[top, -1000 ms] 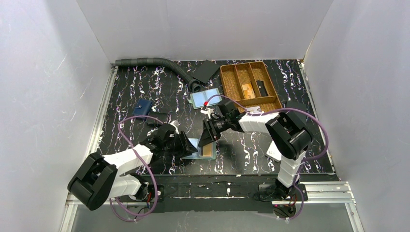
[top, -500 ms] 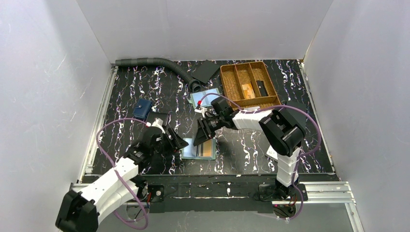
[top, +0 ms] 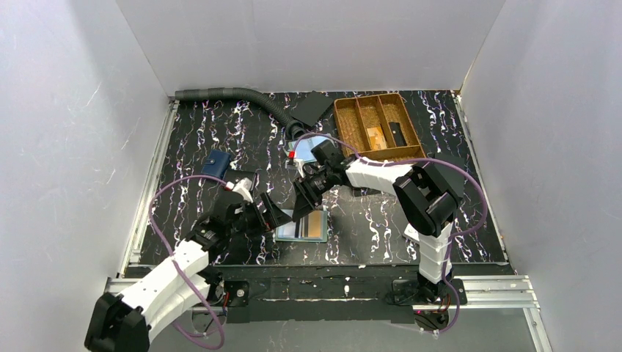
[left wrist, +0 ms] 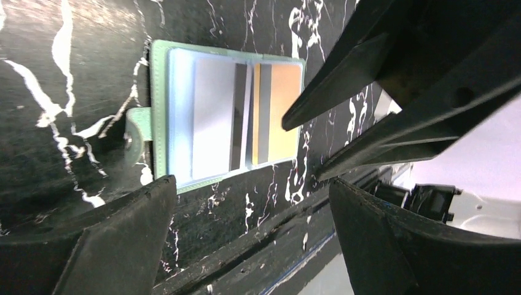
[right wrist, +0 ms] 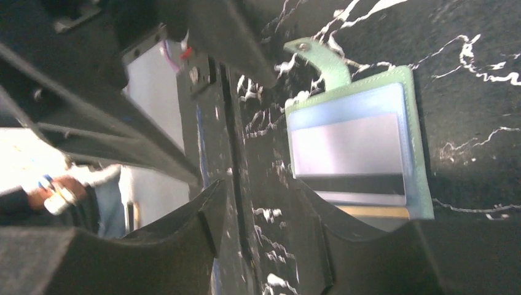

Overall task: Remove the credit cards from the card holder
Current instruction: Remove the credit card from the card holder.

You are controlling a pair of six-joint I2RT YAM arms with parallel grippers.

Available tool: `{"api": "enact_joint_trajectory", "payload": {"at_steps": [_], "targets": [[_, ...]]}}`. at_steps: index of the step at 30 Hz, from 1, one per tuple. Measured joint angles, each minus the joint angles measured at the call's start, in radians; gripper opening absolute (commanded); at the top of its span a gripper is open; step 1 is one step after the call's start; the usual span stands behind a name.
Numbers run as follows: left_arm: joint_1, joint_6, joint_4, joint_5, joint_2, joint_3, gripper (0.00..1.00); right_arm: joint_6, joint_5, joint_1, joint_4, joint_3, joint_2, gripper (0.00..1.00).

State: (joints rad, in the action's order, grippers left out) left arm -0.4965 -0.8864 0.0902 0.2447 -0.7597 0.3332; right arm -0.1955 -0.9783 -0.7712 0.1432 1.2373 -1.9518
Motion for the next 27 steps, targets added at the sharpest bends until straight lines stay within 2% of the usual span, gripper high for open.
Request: {"api": "enact_joint_trajectory", "payload": {"at_steps": [1, 4, 6, 8, 14, 19, 27], "targets": [[0.000, 0.003, -0.026, 0.024, -0.032, 0.000, 0.81, 0.064, 0.000, 0.002, 0.055, 0.019, 0.000, 0.47], [0.000, 0.015, -0.084, 0.081, -0.114, 0.000, 0.52, 0.304, -0.013, 0.014, 0.238, 0.073, 0.006, 0.45], [0.000, 0.027, -0.107, 0.106, -0.153, 0.000, 0.42, 0.379, -0.025, 0.031, 0.290, 0.058, 0.013, 0.45], [0.000, 0.043, -0.120, 0.122, -0.193, 0.007, 0.36, 0.421, -0.035, 0.053, 0.327, 0.037, 0.015, 0.45], [0.000, 0.070, -0.153, 0.133, -0.308, 0.037, 0.37, 0.455, -0.047, 0.081, 0.352, 0.010, 0.015, 0.44], [0.002, 0.095, -0.153, 0.120, -0.369, 0.054, 0.52, 0.436, -0.049, 0.077, 0.346, 0.006, 0.010, 0.44], [0.003, 0.119, -0.116, 0.081, -0.389, 0.079, 0.53, 0.349, -0.049, 0.076, 0.263, -0.030, -0.024, 0.44]]}}
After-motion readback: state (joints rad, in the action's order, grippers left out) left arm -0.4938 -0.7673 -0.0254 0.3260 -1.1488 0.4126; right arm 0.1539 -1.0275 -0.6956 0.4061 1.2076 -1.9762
